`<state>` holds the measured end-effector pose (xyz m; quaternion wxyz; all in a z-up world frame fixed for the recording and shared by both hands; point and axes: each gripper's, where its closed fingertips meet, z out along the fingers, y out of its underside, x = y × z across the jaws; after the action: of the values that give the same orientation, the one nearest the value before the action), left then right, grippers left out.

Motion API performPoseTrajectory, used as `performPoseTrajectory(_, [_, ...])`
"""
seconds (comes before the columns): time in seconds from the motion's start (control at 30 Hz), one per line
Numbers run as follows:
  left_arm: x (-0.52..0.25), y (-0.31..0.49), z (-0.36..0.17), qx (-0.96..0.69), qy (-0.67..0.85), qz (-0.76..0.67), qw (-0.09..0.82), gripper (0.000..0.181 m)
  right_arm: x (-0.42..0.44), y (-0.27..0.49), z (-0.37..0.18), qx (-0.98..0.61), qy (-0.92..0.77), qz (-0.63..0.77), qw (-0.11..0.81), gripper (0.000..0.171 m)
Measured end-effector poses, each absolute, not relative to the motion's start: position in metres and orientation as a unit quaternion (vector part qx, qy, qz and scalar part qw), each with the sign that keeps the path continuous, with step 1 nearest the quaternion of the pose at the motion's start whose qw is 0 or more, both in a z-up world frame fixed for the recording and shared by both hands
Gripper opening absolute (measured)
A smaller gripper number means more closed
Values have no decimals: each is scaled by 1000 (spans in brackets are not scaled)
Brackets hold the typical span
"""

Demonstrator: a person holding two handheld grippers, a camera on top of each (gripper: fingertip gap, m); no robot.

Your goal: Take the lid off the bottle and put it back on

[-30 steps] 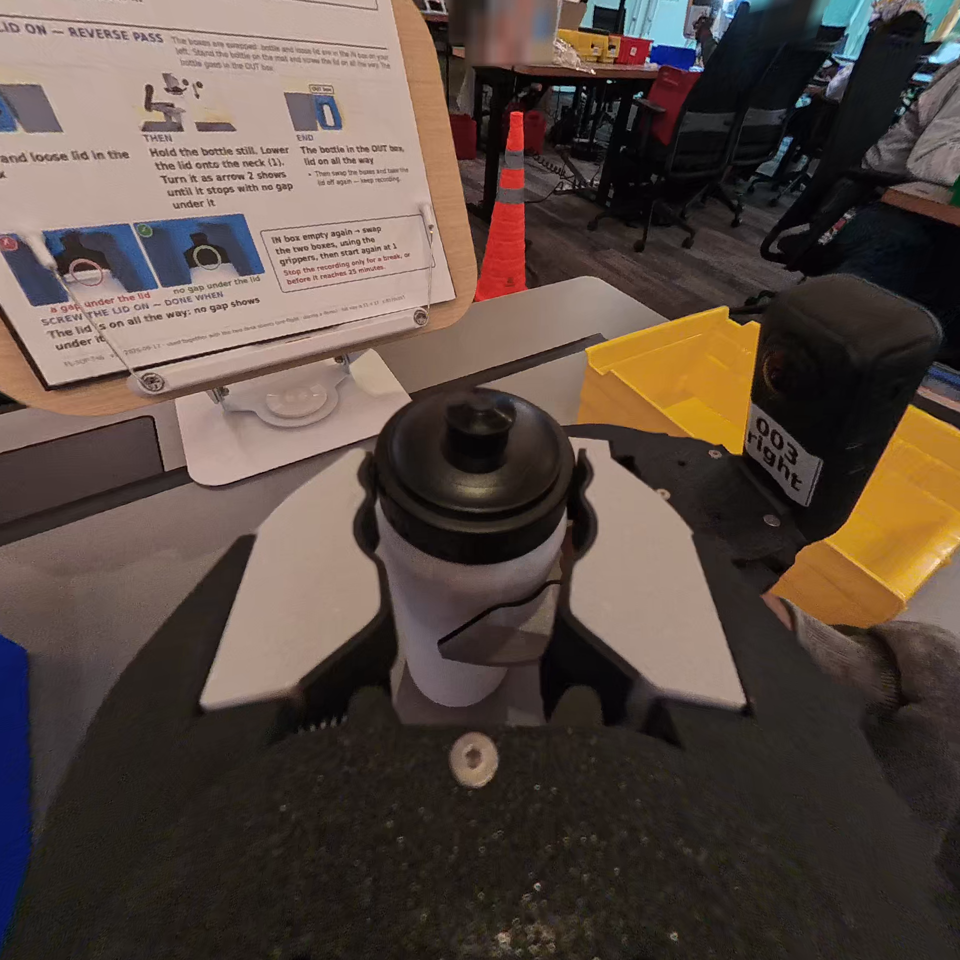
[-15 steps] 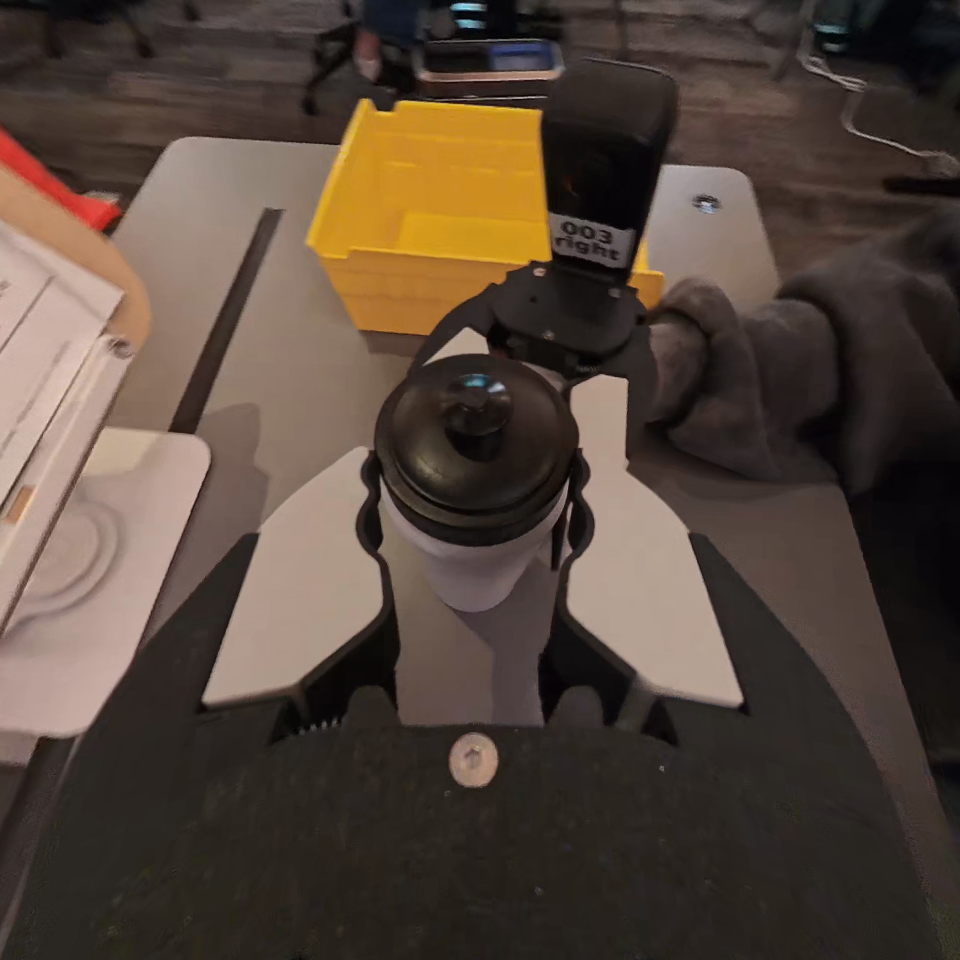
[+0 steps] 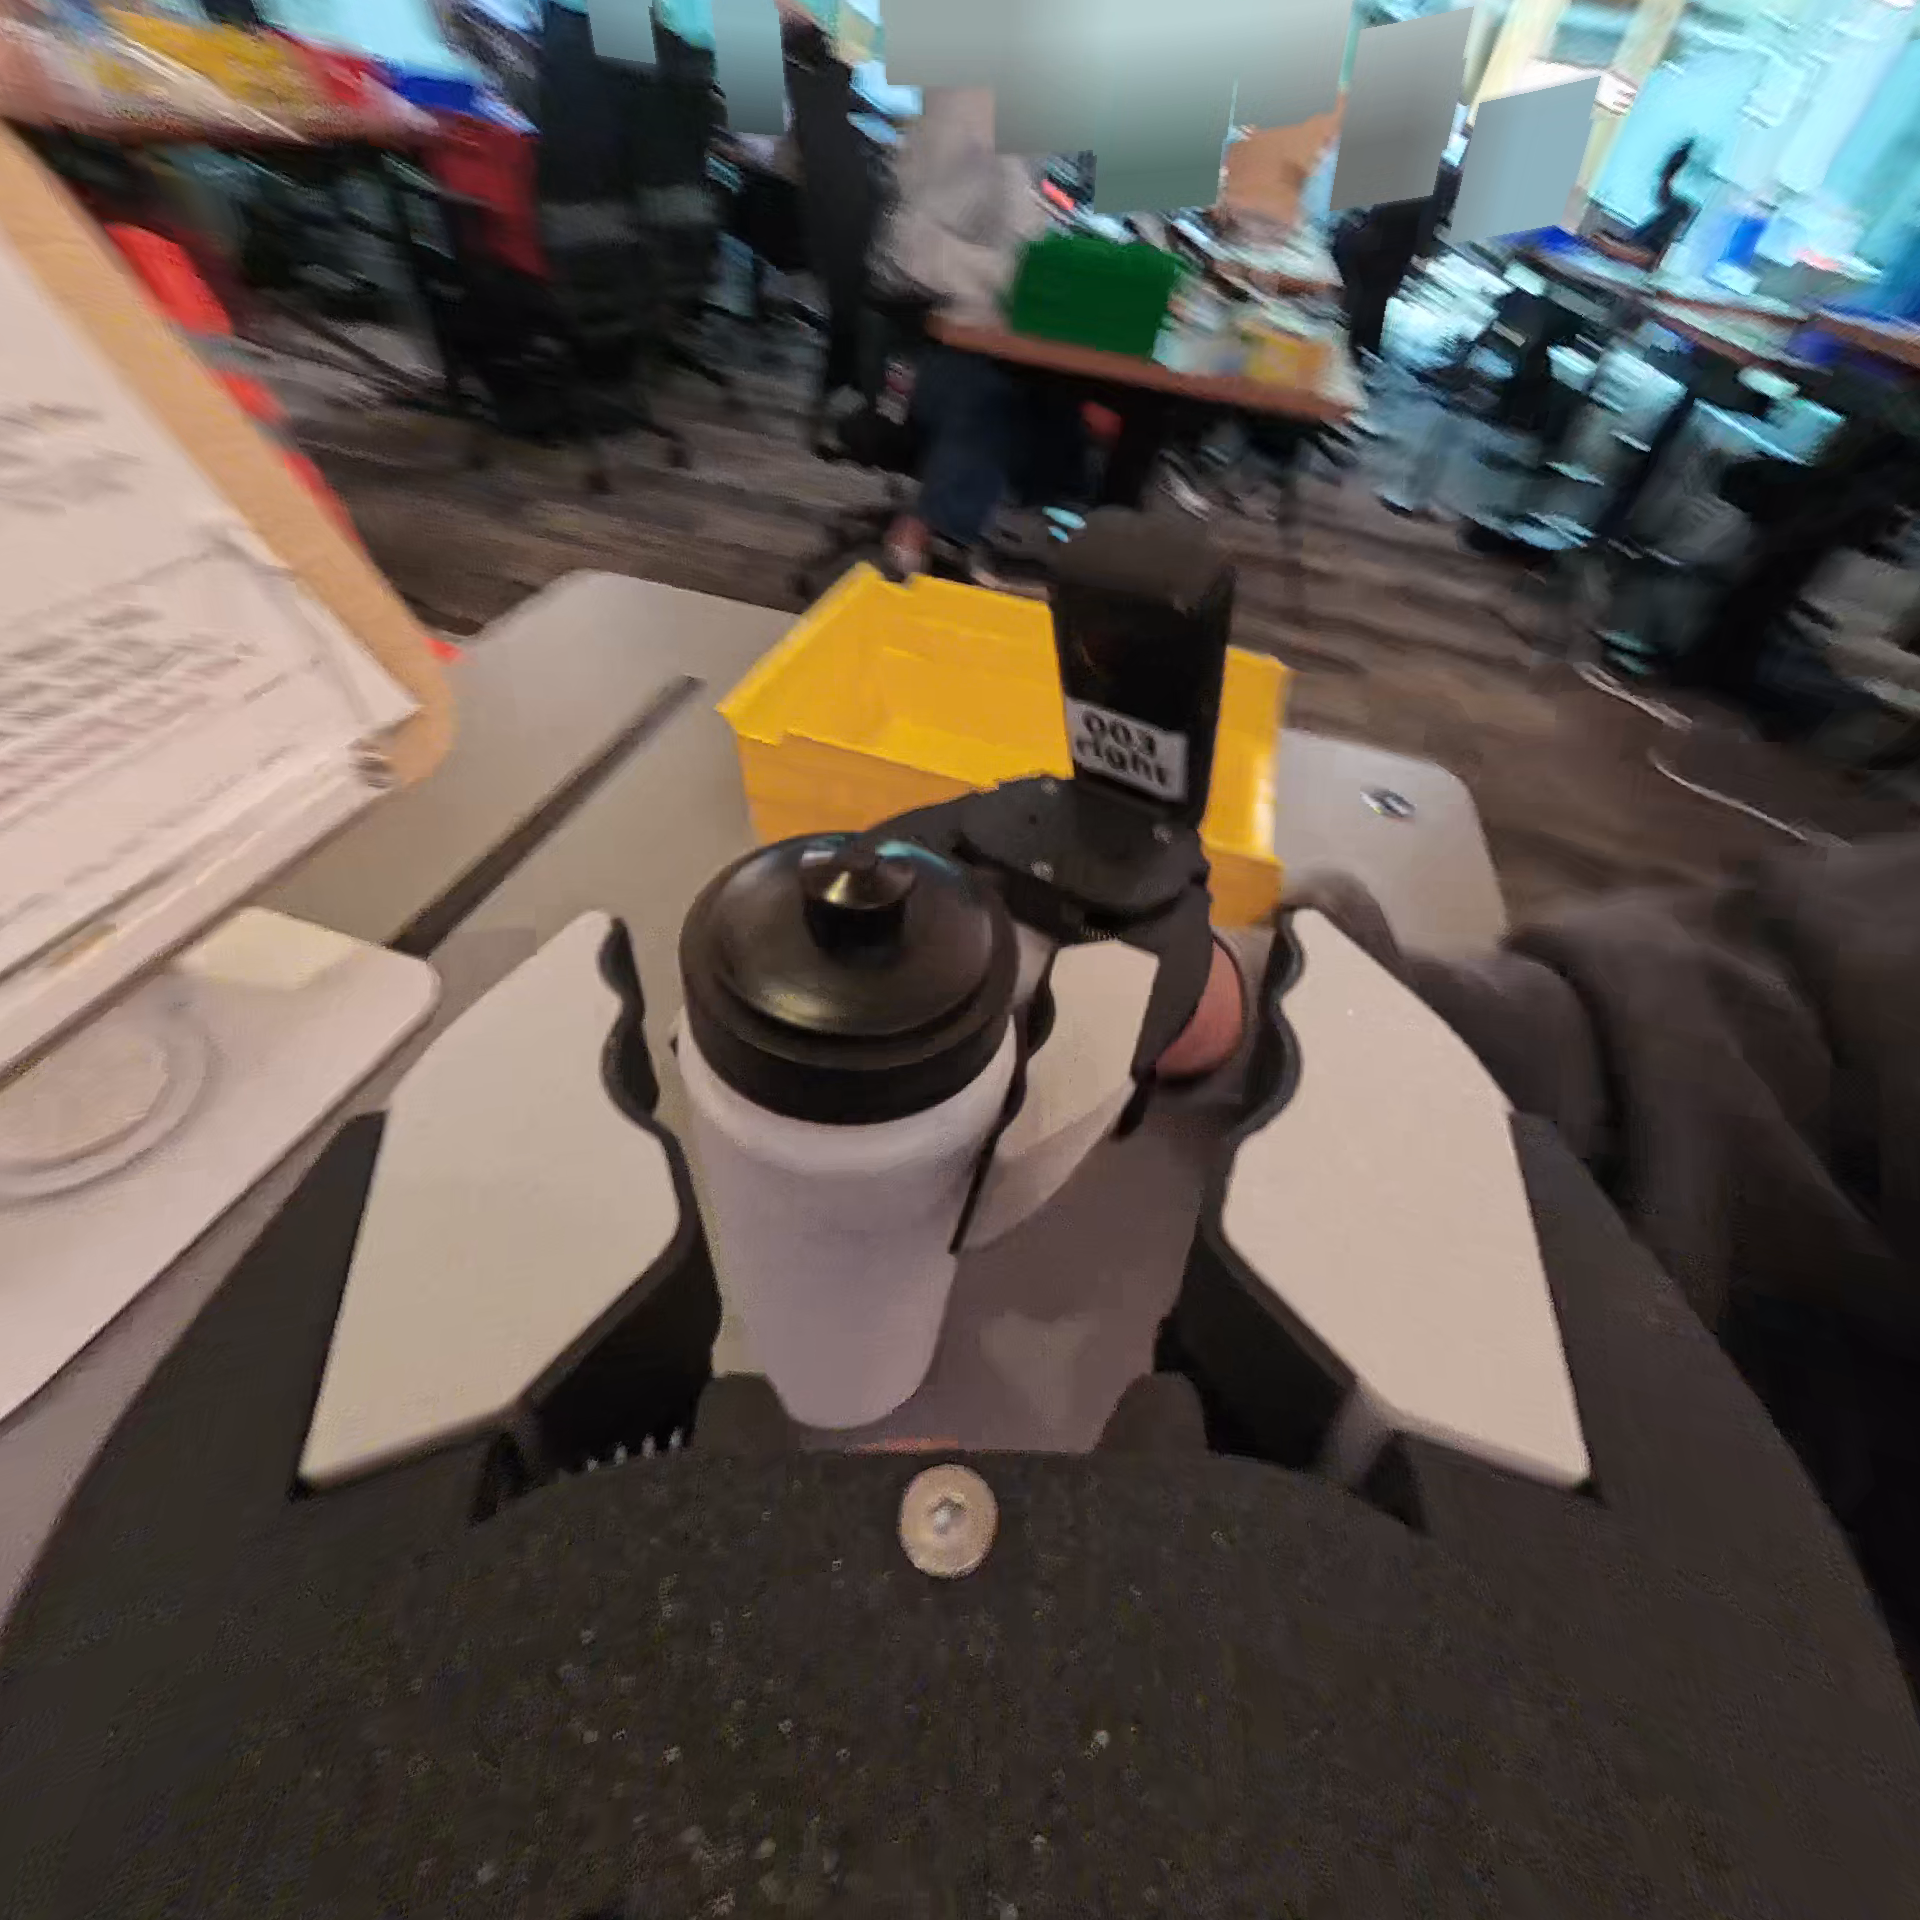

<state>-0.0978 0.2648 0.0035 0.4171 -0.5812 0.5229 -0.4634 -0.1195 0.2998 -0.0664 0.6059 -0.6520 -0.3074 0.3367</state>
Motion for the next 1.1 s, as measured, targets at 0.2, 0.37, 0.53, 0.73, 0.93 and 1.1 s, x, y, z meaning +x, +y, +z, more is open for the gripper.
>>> performPoseTrajectory(0.2, [-102, 278, 6, -710, 300, -326, 547, 91, -121, 300, -66, -653, -303, 334, 608, 87])
performPoseTrajectory(0.37, [-87, 279, -3, -741, 258, -286, 550, 97, -120, 300, -66, -654, -302, 333, 609, 87])
performPoseTrajectory(0.53, [-86, 298, -25, -793, 215, -267, 503, 77, -120, 301, -67, -656, -301, 331, 608, 87])
performPoseTrajectory(0.73, [-92, 291, -26, -755, 330, -324, 465, 74, -123, 300, -67, -655, -304, 330, 608, 87])
performPoseTrajectory(0.93, [-95, 283, -29, -687, 492, -390, 366, 74, -126, 298, -67, -653, -308, 333, 606, 87])
performPoseTrajectory(1.1, [-100, 277, -30, -589, 634, -427, 265, 73, -129, 297, -67, -654, -311, 332, 604, 87])
